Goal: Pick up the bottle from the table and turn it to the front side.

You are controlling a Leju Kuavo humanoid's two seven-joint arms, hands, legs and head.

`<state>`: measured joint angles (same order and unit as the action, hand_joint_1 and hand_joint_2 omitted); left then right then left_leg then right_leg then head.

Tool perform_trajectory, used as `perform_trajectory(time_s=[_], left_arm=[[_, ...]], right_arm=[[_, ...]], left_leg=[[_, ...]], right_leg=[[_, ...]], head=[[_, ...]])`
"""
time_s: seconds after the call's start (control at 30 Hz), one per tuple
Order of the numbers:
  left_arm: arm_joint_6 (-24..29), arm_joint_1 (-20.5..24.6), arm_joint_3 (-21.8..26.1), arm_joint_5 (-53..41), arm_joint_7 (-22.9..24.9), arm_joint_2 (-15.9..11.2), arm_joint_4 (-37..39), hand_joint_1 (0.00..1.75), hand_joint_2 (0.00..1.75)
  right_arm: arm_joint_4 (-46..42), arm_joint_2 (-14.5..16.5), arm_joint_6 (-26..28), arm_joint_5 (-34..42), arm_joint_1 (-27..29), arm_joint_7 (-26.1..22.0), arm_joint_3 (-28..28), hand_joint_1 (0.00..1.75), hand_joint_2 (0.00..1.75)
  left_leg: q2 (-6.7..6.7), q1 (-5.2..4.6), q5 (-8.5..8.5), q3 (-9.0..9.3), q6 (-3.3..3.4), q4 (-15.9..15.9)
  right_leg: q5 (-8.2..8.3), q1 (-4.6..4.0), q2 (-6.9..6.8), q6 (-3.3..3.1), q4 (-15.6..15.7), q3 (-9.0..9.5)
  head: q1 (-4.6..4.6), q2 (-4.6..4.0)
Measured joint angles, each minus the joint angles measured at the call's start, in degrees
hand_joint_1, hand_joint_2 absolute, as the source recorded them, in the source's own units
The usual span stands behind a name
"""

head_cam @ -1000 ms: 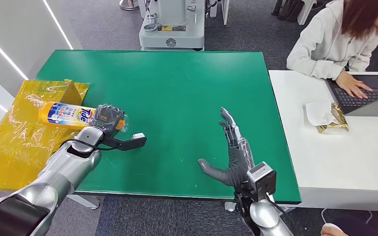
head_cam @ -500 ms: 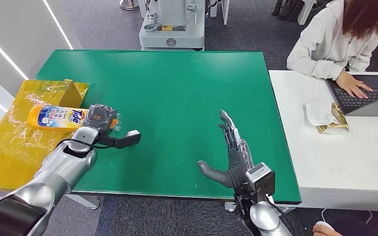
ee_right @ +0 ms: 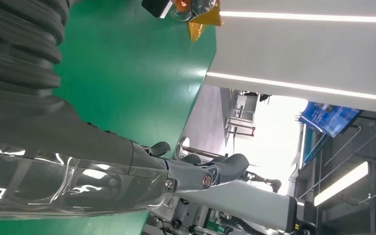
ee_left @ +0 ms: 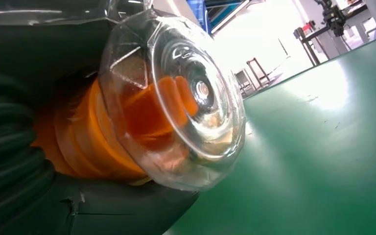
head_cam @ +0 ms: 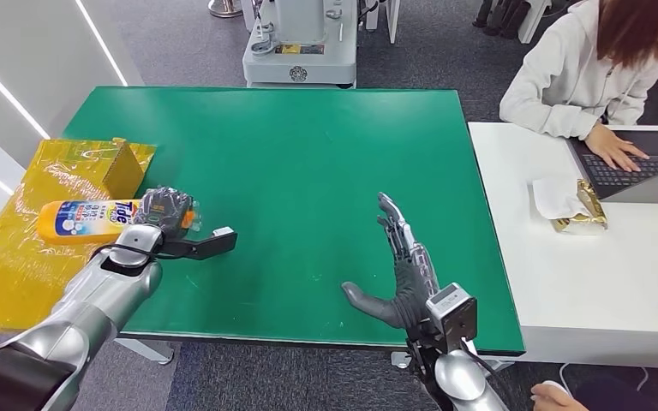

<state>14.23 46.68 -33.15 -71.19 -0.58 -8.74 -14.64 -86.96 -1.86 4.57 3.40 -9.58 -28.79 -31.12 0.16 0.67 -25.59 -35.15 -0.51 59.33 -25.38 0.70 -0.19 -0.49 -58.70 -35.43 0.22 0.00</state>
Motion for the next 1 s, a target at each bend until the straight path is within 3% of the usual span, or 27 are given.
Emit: perform_trajectory(time_s=[0.03, 0.53, 1.0], left_arm=[[0.0, -0.1, 0.2, 0.1, 0.0, 0.0, 0.0, 0.0, 1.75], [0.7, -0.8, 0.9, 0.5, -0.6, -0.4, 0.0, 0.0, 1.75], [7.0, -2.3, 4.8, 2.5, -3.5, 0.7, 0.0, 0.0, 1.75]], right_arm=[[0.0, 0.0, 0.0, 0.0, 0.0, 0.1, 0.0, 0.0, 1.75], [0.4, 0.0, -0.2, 0.0, 0.0, 0.6, 0.0, 0.0, 1.75], [-0.6, -0.3, 0.8, -1.3, 3.2, 2.0, 0.0, 0.0, 1.75]], left_leg=[[0.0, 0.0, 0.0, 0.0, 0.0, 0.0], [-0.01, 0.0, 0.0, 0.0, 0.0, 0.0], [0.0, 0.0, 0.0, 0.01, 0.0, 0.0]], right_leg=[[0.0, 0.0, 0.0, 0.0, 0.0, 0.0], [0.0, 0.0, -0.01, 0.0, 0.0, 0.0], [-0.01, 0.0, 0.0, 0.0, 0.0, -0.01]], head=[[0.0, 0.0], [0.0, 0.0], [0.0, 0.0]])
